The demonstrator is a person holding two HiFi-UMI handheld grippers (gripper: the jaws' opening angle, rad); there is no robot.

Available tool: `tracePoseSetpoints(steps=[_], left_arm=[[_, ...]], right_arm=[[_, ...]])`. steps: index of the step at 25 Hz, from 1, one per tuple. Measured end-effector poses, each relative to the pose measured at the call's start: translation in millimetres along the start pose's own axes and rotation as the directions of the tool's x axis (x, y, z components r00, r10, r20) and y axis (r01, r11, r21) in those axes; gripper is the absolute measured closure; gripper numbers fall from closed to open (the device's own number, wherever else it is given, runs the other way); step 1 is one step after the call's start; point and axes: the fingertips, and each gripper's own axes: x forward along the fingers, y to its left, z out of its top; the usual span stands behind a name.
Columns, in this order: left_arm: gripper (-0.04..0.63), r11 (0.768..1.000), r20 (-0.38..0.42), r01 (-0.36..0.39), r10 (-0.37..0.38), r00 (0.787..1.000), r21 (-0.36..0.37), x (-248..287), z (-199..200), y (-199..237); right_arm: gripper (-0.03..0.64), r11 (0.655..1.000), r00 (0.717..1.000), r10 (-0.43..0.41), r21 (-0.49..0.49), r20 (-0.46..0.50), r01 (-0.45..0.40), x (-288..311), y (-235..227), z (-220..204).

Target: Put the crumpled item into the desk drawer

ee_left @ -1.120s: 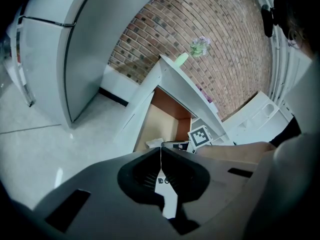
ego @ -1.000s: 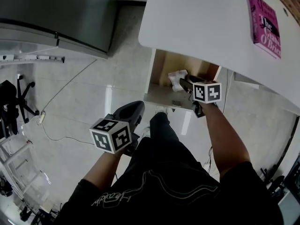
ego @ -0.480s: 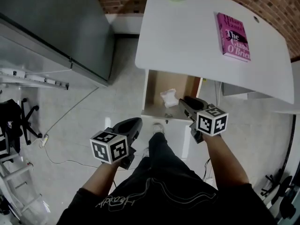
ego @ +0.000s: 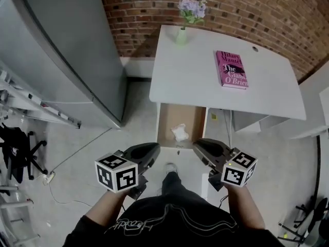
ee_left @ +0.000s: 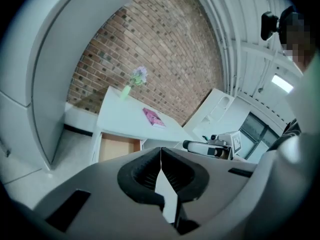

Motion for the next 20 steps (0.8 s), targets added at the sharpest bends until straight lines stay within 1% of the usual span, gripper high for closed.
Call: tracePoseSetpoints(steps=[3, 5, 7, 10, 14, 18, 20], left_arm=[[0.574, 0.995, 0.042, 0.074, -0.077, 0.996, 0.061, -22, 19, -43], [0.574, 0.987, 0.062, 0.119, -0.127, 0.990, 0.111, -34, 32, -69], [0.574, 0.975, 0.078, 0.157, -0.171, 0.982, 0.158, -47, 42, -92], [0.574, 0.957, 0.094, 0.195, -0.219, 0.971, 0.214, -67, 51, -125], [0.574, 0.936, 0.094, 0.229, -0.261, 0.961, 0.267, -84, 54, -159], [0.574, 0.920, 0.101, 0.254, -0.295, 0.950, 0.298, -102, 51, -177], [0.574, 0.911, 0.119, 0.279, -0.327, 0.937, 0.304, -112, 53, -185]], right_arm=[[0.554, 0.997, 0.995, 0.071, -0.026, 0.074, -0.069, -26, 42, 27], [0.557, 0.991, 0.987, 0.117, -0.074, 0.110, -0.109, -38, 68, 45], [0.557, 0.982, 0.980, 0.151, -0.131, 0.127, -0.134, -49, 95, 58], [0.557, 0.971, 0.978, 0.165, -0.197, 0.131, -0.138, -63, 130, 66], [0.561, 0.962, 0.970, 0.183, -0.232, 0.160, -0.143, -78, 156, 71], [0.563, 0.960, 0.968, 0.178, -0.247, 0.177, -0.131, -88, 175, 70], [0.563, 0.958, 0.969, 0.173, -0.258, 0.175, -0.125, -90, 184, 71]])
